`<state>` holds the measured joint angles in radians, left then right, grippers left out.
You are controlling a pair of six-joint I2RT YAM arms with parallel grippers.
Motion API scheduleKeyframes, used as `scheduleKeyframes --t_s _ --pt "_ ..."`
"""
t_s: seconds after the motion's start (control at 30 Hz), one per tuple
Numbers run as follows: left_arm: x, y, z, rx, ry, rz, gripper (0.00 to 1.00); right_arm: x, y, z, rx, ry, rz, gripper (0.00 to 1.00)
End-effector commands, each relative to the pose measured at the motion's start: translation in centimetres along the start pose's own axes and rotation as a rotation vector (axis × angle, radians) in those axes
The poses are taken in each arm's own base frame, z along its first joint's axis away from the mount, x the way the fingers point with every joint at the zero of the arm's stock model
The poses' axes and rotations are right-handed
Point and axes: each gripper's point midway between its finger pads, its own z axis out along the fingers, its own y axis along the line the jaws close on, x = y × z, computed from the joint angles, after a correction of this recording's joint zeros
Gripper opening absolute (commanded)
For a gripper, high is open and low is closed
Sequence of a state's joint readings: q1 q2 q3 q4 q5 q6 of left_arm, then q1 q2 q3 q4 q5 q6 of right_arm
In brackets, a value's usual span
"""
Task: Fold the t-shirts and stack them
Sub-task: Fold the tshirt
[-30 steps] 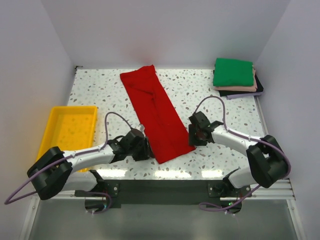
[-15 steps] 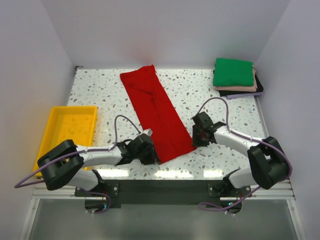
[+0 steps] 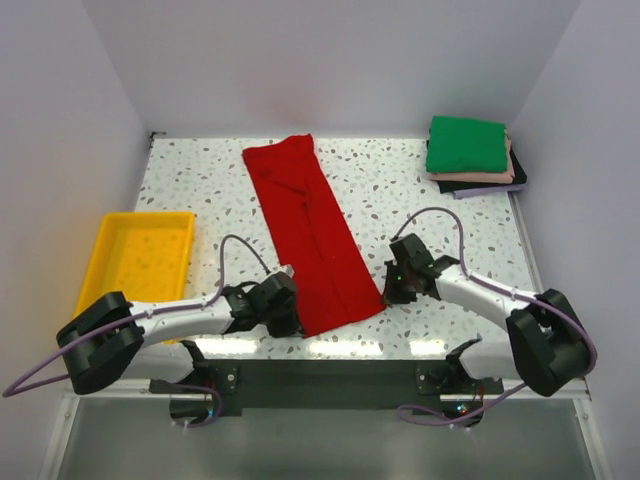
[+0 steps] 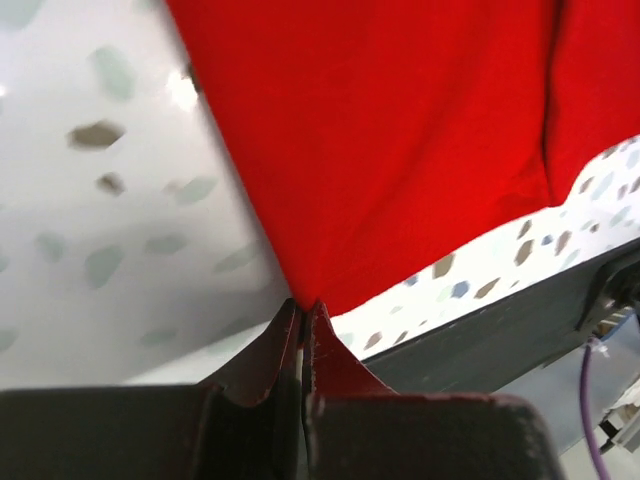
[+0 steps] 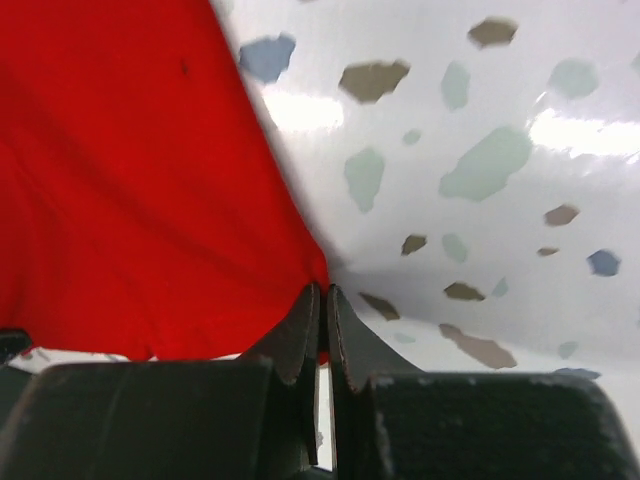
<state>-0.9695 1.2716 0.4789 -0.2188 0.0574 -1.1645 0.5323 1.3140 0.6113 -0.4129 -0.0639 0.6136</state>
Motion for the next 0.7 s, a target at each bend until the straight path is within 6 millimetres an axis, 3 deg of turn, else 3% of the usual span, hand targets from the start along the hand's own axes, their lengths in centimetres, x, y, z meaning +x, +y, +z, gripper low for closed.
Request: scheduleKeyframes --t_s 0.0,0.07,0.33,0.57,0.67 --pt "2.0 4.1 -1.5 -0.123 0.058 0.026 0.0 1.2 1.8 -0.7 -0.111 0.004 0.034 0.0" --pt "2.8 5.2 -2.0 -0.149 0.08 0.02 0.0 2.9 2.2 -0.7 -0.141 0.036 0.04 0.0" --pt "4.5 6.3 -3.6 -0.127 0.133 0.003 0.0 8.3 4.3 -1.4 -0.203 0.084 -0.001 0.0" --pt "5.1 6.3 -4.2 -0.113 0.16 0.015 0.0 8.2 4.8 -1.8 -0.218 0.052 0.012 0.02" --pt "5.1 6.1 -4.3 -0.11 0.166 0.019 0.0 8.0 5.1 -2.1 -0.226 0.049 0.01 0.11"
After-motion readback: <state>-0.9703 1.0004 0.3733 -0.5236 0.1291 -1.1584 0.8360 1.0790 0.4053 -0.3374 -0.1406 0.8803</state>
